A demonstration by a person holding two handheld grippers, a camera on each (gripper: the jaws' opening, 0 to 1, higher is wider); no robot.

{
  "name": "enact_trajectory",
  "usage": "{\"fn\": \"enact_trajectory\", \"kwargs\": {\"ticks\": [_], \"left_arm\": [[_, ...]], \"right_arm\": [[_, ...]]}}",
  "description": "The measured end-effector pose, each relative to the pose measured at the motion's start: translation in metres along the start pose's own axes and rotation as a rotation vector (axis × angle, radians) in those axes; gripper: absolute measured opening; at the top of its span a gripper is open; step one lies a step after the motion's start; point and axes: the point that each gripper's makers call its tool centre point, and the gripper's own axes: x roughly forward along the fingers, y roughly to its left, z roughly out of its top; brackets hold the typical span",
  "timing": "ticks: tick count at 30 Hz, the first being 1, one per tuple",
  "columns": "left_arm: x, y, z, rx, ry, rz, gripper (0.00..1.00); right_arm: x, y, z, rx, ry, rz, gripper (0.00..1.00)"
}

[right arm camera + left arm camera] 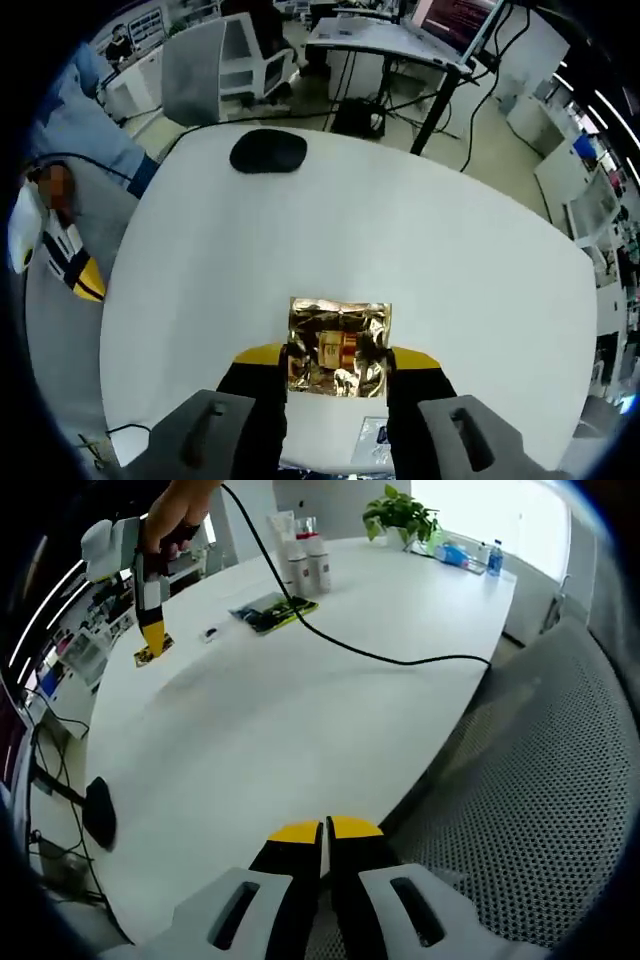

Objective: Arrange the skincare products in the storage area until every visible bottle or jar stands upright without overlapping.

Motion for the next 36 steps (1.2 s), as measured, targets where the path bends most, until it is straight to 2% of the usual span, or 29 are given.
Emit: {"fn": "enact_trajectory", "kwargs": {"ticks": [12, 16, 19, 25, 28, 30, 32, 36], "left_arm": [[-0.005, -0.005, 0.01, -0.027, -0.05, -0.034, 0.0], [-0.007, -0.005, 0.018, -0.062, -0.089, -0.059, 0.0], [-0.011, -0.002, 0.029, -0.149, -0.144, -0.076, 0.0], [-0.016, 0.0, 0.037, -0.196, -0.19, -0.094, 0.01], [-0.024, 0.0, 0.05, -0.233, -0.263, -0.116, 0.02], [-0.034, -0.001, 0.067, -0.269, -0.367, -0.145, 0.05], [-0.04, -0.003, 0.074, -0.304, -0.408, -0.171, 0.11], [-0.043, 0.0, 0.078, -0.372, -0.432, -0.198, 0.21]], "right_arm": [[-0.042, 0.062, -0.032, 0.102, -0.091, -0.04, 0.35], [-0.057, 0.08, -0.039, 0.138, -0.129, -0.065, 0.35], [-0.067, 0.095, -0.046, 0.137, -0.136, -0.083, 0.35], [-0.078, 0.132, -0.055, 0.144, -0.163, -0.097, 0.35], [-0.08, 0.15, -0.057, 0.139, -0.171, -0.109, 0.35], [-0.08, 0.163, -0.059, 0.14, -0.174, -0.115, 0.35], [-0.08, 0.177, -0.059, 0.132, -0.185, -0.124, 0.35], [-0.078, 0.2, -0.057, 0.12, -0.204, -0.14, 0.35]]}}
